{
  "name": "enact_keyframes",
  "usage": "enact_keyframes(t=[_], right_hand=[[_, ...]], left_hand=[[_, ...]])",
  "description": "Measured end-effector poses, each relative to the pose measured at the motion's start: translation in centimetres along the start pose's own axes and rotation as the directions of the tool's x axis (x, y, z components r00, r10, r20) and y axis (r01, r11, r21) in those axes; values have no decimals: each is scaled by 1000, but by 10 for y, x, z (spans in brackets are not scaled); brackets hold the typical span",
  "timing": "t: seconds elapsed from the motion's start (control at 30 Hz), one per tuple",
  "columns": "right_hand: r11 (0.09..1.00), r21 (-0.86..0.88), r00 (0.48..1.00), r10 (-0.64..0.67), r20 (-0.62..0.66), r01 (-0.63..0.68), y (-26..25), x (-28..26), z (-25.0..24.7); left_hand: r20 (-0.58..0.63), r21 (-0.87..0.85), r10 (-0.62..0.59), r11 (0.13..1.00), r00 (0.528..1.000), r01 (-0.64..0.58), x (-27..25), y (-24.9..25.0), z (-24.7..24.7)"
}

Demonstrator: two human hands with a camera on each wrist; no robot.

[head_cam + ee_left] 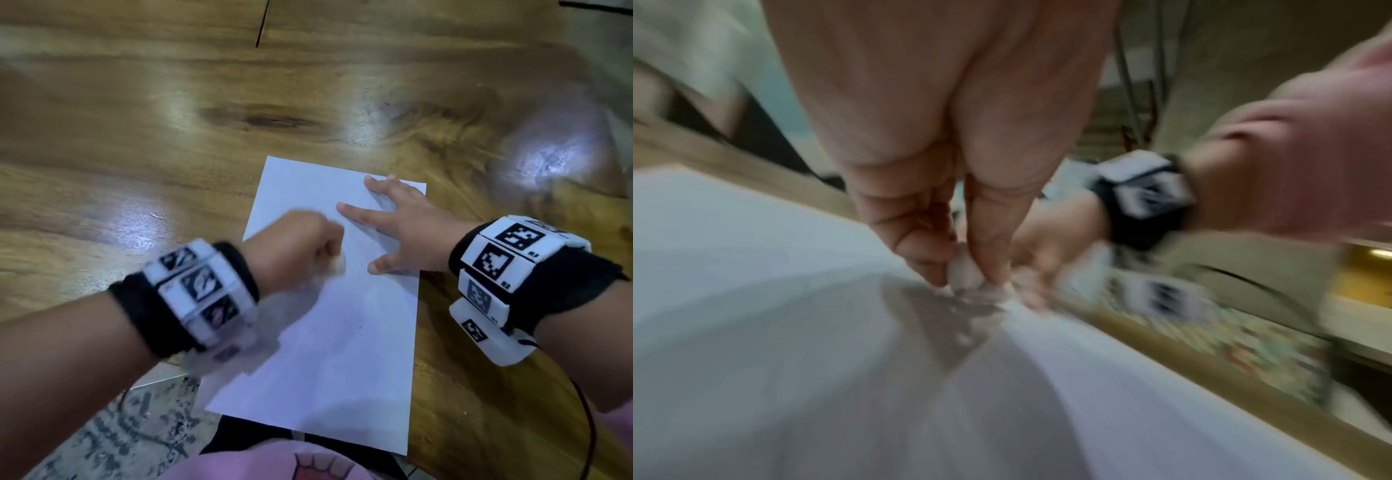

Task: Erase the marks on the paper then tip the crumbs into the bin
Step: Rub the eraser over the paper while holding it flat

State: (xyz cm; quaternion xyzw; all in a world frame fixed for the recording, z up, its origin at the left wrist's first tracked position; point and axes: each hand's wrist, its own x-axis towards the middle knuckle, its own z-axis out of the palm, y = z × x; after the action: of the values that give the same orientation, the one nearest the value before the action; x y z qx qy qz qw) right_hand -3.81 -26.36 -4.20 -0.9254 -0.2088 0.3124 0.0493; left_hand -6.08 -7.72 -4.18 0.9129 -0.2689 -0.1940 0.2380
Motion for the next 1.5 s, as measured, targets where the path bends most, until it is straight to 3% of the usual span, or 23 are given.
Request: enact_keyframes(t=[0.07, 0.13, 0.2, 0.3, 0.37, 0.47, 0.53, 0.63, 0.73, 0.93, 1.03, 1.2, 1.3, 1.37, 1.43, 1.5], right_hand=[[1000, 7, 1000, 5, 1, -5, 0, -1, 0], [1000, 1, 1000, 2, 4, -2, 0, 0, 0], [1000, 3, 1000, 2, 6, -2, 1, 1, 0], [1000, 4, 1000, 1, 9, -1, 2, 1, 0], [1000, 4, 1000, 2, 6, -2, 1, 0, 0], [1000, 11, 1000, 8, 2, -8, 0, -1, -1], [1000, 13, 1000, 11, 7, -11, -1, -1, -1], [1000, 7, 1000, 11, 16, -11, 0, -2, -2], [1000, -1, 1000, 13, 18, -13, 0, -2, -2], [999, 32, 1000, 2, -5, -2, 1, -1, 0], [1000, 29, 1000, 3, 1, -4, 0, -1, 0], [1000, 4, 1000, 12, 16, -12, 0, -2, -2], [1000, 8, 1000, 7, 9, -7, 0, -1, -1], [1000, 14, 1000, -3, -7, 3, 0, -1, 0], [1000, 13, 1000, -4, -8, 5, 0, 0, 0], [1000, 10, 1000, 2, 4, -2, 0, -1, -1]], left_hand=[[-72, 6, -92, 996, 993, 93, 18, -6, -7], [-77, 10, -43, 999, 996, 44, 8, -4, 0], [9, -16, 80, 997, 997, -80, -22, -1, 13], [208, -100, 77, 993, 975, -57, -57, 3, 24], [153, -95, 73, 994, 985, -59, -45, 1, 16], [-59, -18, -25, 1000, 998, 24, -8, -3, 0], [-77, -24, -65, 998, 995, 64, -1, -6, 2], [26, -48, 63, 997, 998, -62, -37, -1, 20], [196, -81, 69, 995, 978, -54, -59, 1, 28], [-38, -18, 24, 1000, 999, -25, 10, 9, 7], [-8, -8, 59, 998, 998, -59, 4, 15, 17], [242, -66, 138, 990, 960, -126, -40, 14, 34], [88, -6, 101, 995, 991, -101, -12, 12, 21], [-33, 24, 11, 1000, 999, -10, 9, 9, 11], [-50, 21, 6, 1000, 999, -5, 11, 7, 12], [38, -9, 103, 995, 994, -103, -9, 8, 21]])
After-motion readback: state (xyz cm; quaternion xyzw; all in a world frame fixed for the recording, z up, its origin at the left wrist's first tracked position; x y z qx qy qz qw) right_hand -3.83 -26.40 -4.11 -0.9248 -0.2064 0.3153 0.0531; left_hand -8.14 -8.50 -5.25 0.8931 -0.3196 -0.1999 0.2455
